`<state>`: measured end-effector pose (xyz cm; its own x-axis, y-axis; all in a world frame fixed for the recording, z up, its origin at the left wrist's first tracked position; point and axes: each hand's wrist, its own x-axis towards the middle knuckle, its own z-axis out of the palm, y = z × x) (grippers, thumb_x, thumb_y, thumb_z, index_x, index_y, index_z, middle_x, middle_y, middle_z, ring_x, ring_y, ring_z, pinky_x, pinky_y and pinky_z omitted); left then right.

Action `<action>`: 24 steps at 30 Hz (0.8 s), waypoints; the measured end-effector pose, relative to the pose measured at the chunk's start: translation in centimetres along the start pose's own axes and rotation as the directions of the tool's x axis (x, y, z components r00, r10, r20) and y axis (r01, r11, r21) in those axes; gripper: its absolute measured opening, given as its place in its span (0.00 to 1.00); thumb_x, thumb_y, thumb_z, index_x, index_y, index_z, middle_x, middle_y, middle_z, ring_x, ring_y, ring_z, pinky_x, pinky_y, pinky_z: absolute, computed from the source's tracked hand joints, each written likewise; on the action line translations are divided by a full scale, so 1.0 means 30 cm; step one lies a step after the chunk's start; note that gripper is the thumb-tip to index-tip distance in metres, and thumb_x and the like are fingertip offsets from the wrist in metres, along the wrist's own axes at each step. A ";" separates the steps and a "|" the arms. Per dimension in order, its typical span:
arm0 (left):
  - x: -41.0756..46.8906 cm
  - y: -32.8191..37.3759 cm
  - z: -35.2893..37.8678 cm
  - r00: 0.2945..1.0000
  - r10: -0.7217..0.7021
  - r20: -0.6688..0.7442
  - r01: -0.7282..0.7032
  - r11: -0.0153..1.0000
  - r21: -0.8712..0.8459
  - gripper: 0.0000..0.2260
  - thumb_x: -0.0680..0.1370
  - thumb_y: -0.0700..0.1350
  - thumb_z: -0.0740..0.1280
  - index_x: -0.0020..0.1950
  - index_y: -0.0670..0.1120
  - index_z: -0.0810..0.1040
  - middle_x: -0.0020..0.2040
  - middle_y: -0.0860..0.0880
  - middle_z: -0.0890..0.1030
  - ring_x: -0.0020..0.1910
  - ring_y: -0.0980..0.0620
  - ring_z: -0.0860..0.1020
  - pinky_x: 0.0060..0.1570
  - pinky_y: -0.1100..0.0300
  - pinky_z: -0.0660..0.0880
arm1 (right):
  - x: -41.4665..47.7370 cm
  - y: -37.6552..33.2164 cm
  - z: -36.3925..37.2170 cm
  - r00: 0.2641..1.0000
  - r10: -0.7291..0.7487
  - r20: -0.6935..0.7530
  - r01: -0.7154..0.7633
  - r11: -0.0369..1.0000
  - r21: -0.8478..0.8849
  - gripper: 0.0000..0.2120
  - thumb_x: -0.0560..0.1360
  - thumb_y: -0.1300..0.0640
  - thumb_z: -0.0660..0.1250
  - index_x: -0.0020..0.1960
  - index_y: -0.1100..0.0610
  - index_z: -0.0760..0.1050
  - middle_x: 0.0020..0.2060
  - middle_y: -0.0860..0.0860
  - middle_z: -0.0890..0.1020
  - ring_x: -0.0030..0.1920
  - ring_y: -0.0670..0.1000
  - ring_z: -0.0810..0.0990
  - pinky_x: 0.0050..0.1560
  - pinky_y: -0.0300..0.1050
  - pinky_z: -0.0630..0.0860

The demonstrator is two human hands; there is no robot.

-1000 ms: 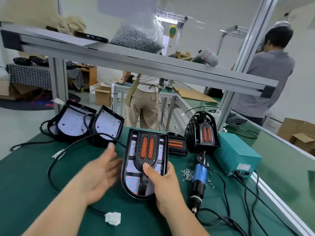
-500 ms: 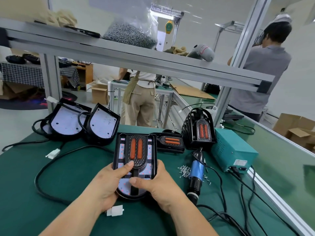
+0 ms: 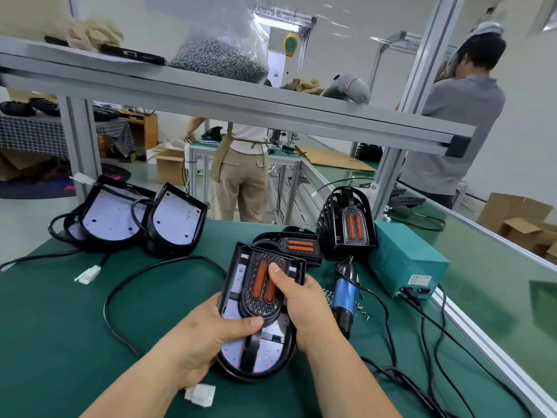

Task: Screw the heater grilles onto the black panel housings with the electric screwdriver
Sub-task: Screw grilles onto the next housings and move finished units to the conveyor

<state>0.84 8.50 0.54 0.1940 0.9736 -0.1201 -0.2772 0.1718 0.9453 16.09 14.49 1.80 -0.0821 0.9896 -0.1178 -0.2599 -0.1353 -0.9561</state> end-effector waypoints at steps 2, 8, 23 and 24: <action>-0.004 0.004 0.005 1.000 -0.003 0.011 0.003 1.000 0.003 0.24 0.68 0.33 0.76 0.63 0.39 0.78 0.58 0.37 0.83 0.57 0.37 0.82 0.61 0.44 0.75 | 0.007 0.008 -0.002 1.000 -0.023 -0.018 0.023 1.000 0.005 0.14 0.73 0.56 0.75 0.55 0.64 0.80 0.46 0.60 0.86 0.48 0.60 0.86 0.53 0.58 0.82; -0.022 0.023 0.004 0.999 -0.027 0.036 0.023 0.993 0.119 0.33 0.60 0.38 0.80 0.64 0.45 0.75 0.55 0.41 0.85 0.53 0.42 0.84 0.50 0.51 0.81 | 0.030 0.002 0.004 0.997 -0.053 -0.063 0.056 0.997 0.051 0.15 0.73 0.57 0.76 0.55 0.64 0.79 0.46 0.59 0.87 0.47 0.59 0.86 0.49 0.54 0.83; 0.001 0.009 0.013 0.988 0.042 -0.149 -0.040 0.999 0.014 0.23 0.65 0.40 0.76 0.59 0.38 0.79 0.52 0.38 0.85 0.50 0.39 0.85 0.47 0.52 0.82 | 0.003 -0.014 0.016 0.991 -0.131 0.019 0.131 0.952 -0.276 0.14 0.75 0.46 0.73 0.51 0.56 0.82 0.47 0.51 0.87 0.50 0.54 0.85 0.56 0.51 0.81; 0.000 0.007 0.011 0.985 0.042 -0.165 -0.042 0.999 0.007 0.23 0.64 0.39 0.75 0.58 0.37 0.79 0.51 0.38 0.85 0.50 0.38 0.85 0.49 0.50 0.81 | 0.002 -0.030 0.004 0.985 -0.171 0.014 0.159 0.884 -0.441 0.17 0.74 0.41 0.72 0.50 0.54 0.82 0.46 0.48 0.86 0.50 0.51 0.84 0.56 0.48 0.79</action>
<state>1.10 8.49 0.85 0.0244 0.9914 -0.1283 -0.2788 0.1300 0.9515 16.21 14.67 2.69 -0.0497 0.9975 0.0507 0.1812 0.0589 -0.9817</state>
